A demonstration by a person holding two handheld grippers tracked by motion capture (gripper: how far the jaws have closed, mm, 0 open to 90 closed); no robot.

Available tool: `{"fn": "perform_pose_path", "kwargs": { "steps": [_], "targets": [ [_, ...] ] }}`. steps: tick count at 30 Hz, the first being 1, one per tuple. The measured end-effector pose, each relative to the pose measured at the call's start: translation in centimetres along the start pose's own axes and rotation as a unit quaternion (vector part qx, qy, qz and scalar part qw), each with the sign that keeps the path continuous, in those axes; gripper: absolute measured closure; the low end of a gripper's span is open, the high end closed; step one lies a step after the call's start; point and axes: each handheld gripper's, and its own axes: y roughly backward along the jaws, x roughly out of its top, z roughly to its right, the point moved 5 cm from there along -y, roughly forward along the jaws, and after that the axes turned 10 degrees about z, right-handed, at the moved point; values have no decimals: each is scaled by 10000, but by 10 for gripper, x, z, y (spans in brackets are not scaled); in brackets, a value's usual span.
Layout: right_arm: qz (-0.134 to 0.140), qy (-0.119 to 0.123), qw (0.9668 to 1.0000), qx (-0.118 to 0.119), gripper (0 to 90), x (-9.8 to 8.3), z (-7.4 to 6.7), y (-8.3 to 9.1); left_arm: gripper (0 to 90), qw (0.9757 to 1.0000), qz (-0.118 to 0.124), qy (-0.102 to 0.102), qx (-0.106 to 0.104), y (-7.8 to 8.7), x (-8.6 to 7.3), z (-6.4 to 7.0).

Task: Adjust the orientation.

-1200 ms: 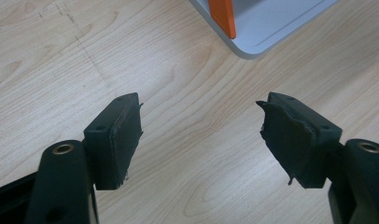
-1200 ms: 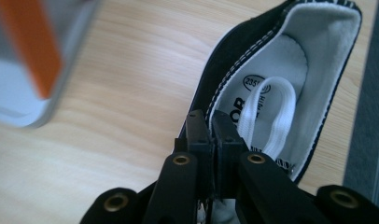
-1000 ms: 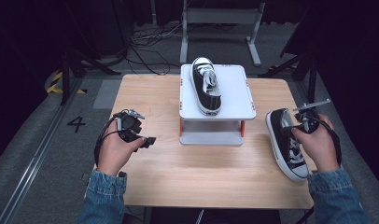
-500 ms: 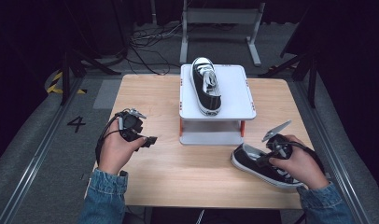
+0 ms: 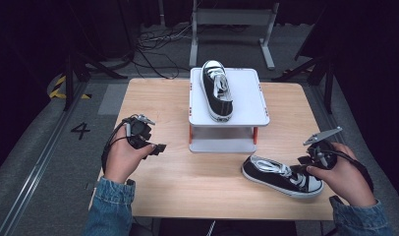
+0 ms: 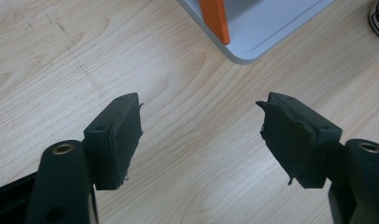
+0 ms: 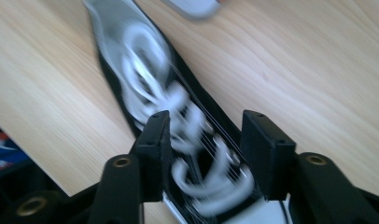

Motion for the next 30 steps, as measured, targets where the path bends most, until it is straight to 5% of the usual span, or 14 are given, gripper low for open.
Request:
{"fn": "perform_pose_path", "kwargs": {
  "steps": [3,6,13,17,26,30],
  "targets": [
    [-470,27,9988,-99,506,-17,9,-5,290,10000,-14,-39,-30,-3,3,2],
    [-661,95,9978,-58,501,-23,11,-14,290,10000,-35,-58,-58,-5,4,3],
    [-826,568,9949,-144,637,-21,14,-33,289,9998,-85,-92,-125,-11,6,5],
    [-1026,1048,9890,-199,852,-16,8,-35,288,9998,-74,-107,-148,-10,6,4],
    [-1252,1819,9753,-65,869,3,16,-28,289,9999,-84,-46,-99,-6,1,0],
    [-1358,2288,9633,-350,865,26,36,-26,289,9999,-73,5,-82,-6,0,1]
  ]
}}
